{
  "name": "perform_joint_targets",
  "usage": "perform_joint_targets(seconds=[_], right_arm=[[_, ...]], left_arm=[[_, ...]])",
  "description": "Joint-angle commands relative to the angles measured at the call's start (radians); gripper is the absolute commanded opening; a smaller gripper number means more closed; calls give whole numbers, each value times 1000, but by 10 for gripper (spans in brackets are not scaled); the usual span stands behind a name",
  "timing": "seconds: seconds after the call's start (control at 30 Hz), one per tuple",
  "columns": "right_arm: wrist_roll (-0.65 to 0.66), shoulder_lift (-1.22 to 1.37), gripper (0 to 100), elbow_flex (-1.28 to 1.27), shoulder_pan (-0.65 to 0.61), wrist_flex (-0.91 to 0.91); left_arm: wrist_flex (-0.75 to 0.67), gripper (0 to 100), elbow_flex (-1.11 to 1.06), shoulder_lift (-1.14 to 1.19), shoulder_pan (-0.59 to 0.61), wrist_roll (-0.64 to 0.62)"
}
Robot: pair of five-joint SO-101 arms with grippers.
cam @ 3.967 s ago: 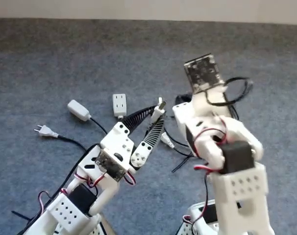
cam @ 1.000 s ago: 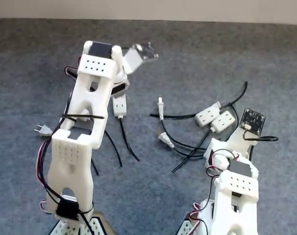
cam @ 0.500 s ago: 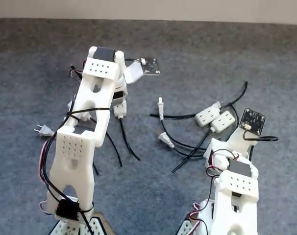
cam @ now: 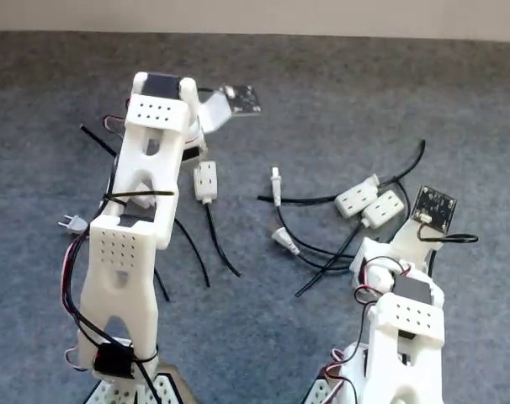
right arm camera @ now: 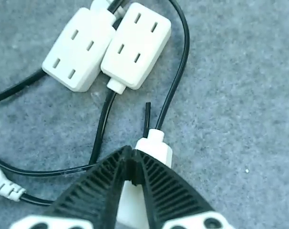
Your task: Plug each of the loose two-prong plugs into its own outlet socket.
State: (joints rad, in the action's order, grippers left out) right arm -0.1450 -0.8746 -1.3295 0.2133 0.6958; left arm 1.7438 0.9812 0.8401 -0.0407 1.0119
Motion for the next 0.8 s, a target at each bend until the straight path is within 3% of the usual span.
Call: perform_joint_targets(seconds=[0.0,0.1,0.37,0.57,0.77], right_arm=[[-3,-12,6,-1,12,-13],[-3,-12,6,-1,12,-13],[-3,-12,6,-1,12,-13],[-3,-12,6,-1,12,-13],[-3,-12,6,-1,12,-13]], left_arm=[[23,8,-70,-113,25,-43],[23,7,-341,-268,16,5],[17,7,-1155,-886,-148,98],[17,7,-1540,-1196,-249,94],[-41,7,-1778,-1231,-225,94]])
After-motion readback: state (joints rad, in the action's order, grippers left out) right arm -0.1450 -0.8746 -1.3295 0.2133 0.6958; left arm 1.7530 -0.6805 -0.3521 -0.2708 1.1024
